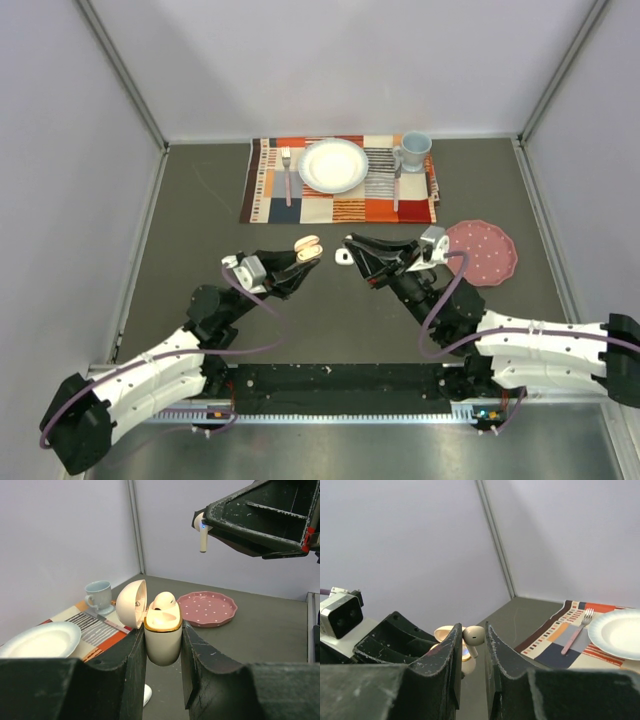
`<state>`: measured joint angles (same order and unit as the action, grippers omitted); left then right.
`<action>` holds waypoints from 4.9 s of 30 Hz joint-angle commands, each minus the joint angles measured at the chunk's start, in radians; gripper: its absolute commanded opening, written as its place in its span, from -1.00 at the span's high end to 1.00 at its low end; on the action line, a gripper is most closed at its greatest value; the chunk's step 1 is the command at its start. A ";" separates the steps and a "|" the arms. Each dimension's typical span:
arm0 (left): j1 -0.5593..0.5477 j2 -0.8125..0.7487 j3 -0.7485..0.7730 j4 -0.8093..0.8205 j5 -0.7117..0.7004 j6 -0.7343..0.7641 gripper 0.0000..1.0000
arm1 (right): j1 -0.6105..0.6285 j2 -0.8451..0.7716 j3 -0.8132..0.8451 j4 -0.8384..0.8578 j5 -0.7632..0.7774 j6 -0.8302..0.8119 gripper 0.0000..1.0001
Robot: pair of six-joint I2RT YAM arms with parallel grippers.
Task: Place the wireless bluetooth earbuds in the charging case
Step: Insert the left earbud into the left side groove of the charging case, then close the charging case with the earbuds.
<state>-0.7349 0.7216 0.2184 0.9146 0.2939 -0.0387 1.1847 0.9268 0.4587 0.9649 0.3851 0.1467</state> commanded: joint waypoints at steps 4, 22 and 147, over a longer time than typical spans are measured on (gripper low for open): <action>-0.001 0.025 0.015 0.110 0.033 -0.020 1.00 | 0.072 0.107 0.029 0.287 0.074 -0.093 1.00; -0.001 0.062 -0.014 0.227 0.084 -0.004 1.00 | 0.082 0.211 0.098 0.314 0.006 0.131 1.00; -0.001 0.021 -0.051 0.250 0.004 0.003 1.00 | 0.138 0.225 0.259 0.017 0.104 0.037 0.13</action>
<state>-0.7345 0.7544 0.1513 1.1110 0.2977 -0.0479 1.3148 1.2156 0.6830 0.9710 0.4961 0.2153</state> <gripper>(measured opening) 0.337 0.432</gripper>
